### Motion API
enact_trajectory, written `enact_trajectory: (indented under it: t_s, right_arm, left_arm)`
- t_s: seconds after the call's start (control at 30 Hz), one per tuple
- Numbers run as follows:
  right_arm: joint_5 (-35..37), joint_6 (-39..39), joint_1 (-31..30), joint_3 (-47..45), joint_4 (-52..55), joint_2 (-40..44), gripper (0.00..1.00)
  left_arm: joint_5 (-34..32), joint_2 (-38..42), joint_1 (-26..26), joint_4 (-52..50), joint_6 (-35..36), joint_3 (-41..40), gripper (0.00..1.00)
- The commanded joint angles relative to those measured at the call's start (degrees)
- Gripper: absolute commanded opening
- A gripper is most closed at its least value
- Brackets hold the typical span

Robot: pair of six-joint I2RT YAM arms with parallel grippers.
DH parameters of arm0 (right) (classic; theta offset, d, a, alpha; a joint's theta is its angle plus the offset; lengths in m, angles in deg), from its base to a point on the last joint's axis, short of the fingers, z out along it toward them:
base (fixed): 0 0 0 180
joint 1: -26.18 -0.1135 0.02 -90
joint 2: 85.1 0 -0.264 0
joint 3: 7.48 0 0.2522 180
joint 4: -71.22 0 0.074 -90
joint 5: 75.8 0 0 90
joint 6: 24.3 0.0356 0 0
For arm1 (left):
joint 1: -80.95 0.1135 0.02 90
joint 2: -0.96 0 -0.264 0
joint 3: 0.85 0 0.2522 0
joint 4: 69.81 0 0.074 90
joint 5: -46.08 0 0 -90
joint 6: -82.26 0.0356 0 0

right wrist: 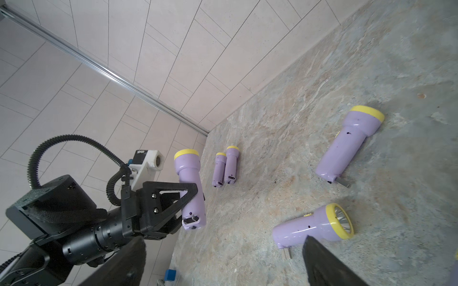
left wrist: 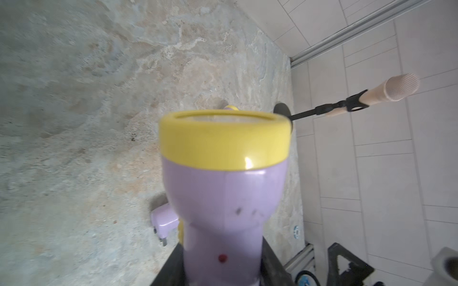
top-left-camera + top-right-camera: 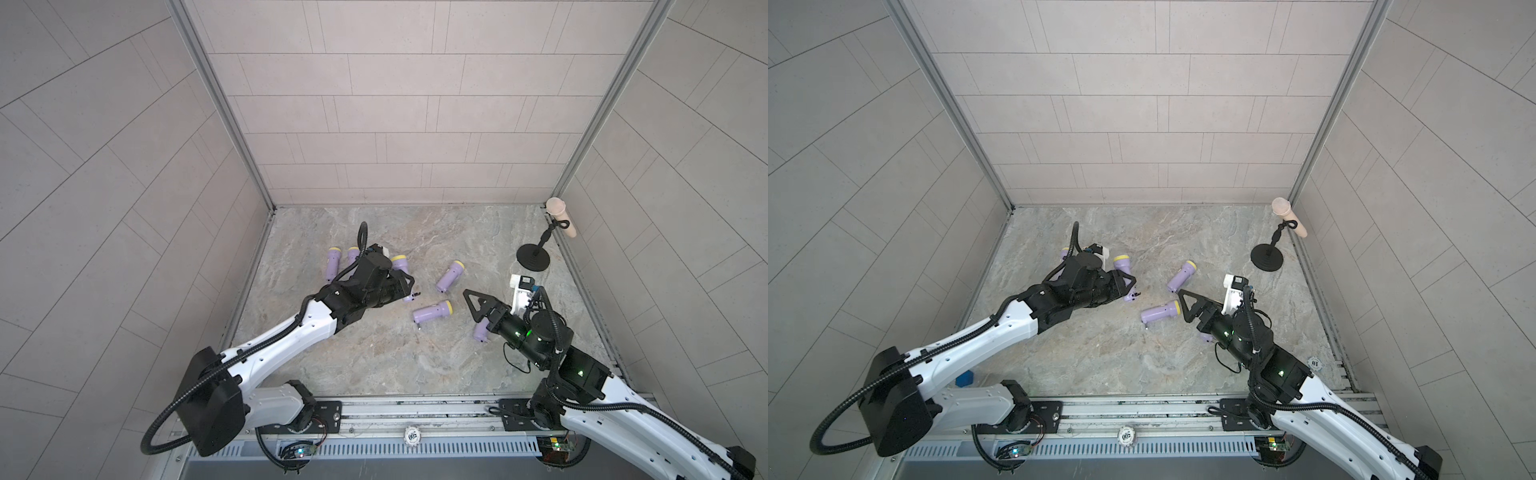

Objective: Close the plug at the bottom of the flashlight
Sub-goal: Pick up the flashlight from the center of the board.

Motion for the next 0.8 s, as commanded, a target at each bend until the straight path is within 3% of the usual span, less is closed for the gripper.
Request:
enact_trajectory:
  t_s: [0.0, 0.13, 0.37, 0.77]
  right_arm:
    - [-0.7, 5.4, -0.2, -0.2, -6.6, -1.8, 1.0]
    - [-0.8, 8.9, -0.2, -0.5, -10.4, -4.4, 1.0]
    - [-0.7, 15.4, -0.2, -1.3, -17.5, -9.2, 1.0]
    - [-1.0, 20.5, -0.2, -1.0, -24.4, -14.8, 1.0]
  left_arm:
    - [5.0, -0.9, 1.2, 11.9, -6.0, -1.0, 0.0]
    - [6.4, -2.2, 1.1, 15.8, -7.5, -0.6, 0.0]
    - [7.0, -4.9, 1.7, 34.8, -17.4, -6.2, 0.0]
    - [5.2, -11.4, 1.8, 56.3, -28.1, -10.0, 0.0]
